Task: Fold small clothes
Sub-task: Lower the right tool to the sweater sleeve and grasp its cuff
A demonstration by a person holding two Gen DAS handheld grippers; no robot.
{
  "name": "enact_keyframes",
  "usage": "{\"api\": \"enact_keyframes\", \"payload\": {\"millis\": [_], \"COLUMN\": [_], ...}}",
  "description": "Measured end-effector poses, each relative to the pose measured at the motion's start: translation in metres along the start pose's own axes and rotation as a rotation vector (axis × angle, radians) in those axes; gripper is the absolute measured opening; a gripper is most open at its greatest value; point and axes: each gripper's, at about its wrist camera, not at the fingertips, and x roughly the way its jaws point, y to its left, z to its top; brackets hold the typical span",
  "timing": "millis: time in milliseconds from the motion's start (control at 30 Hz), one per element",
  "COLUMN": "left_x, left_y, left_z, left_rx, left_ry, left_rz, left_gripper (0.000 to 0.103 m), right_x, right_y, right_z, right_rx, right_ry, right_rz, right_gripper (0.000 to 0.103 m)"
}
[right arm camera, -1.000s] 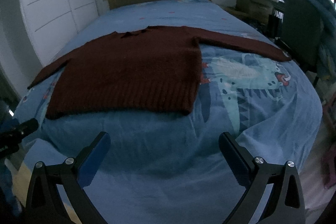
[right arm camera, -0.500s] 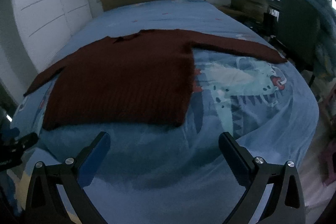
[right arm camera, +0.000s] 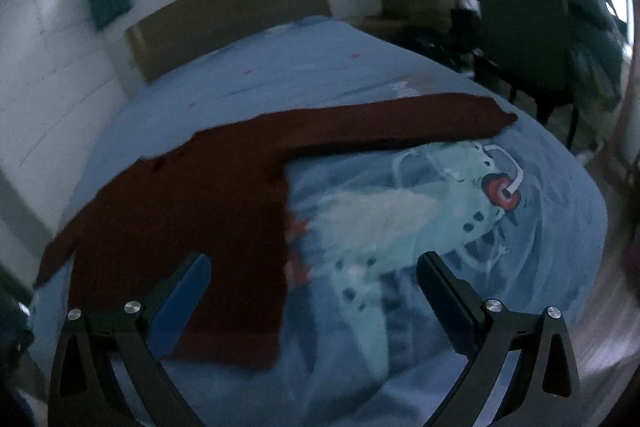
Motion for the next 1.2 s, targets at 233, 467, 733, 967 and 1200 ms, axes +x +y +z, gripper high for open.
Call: {"api": "enact_keyframes", "payload": {"millis": [233, 467, 733, 967, 1200], "left_x": [0.016, 0.04, 0.06, 0.068, 0.071], "left_y": [0.005, 0.006, -0.004, -0.002, -0.004], "left_z": [0.03, 0.049, 0.063, 0.067, 0.066], "left_rx": [-0.053, -0.092, -0.123, -0.135, -0.122], "left_ry": [0.019, 0.076, 0.116, 0.13, 0.139], "left_rz": [0.035, 0.056, 0.05, 0.08, 0.084], "left_gripper": [0.102, 0.102, 0.102, 0.102, 0.102], "right_x": [0.062, 0.12, 0.169, 0.18, 0.194], "right_y": [-0.07, -0.149, -0.229, -0.269, -0.302], "right_z": [0.045, 0.08, 0.101, 0.122, 0.128], "right_rx": [0.117, 0.297, 0.534, 0.67, 0.847], "right_ry": [0.035, 0.049, 0.05, -0.026, -0.108], "right_rz": [-0.027, -0.04, 0.007, 0.066, 0.103], "right_gripper": [0.103, 0.103, 0.097, 0.085, 0.045]}}
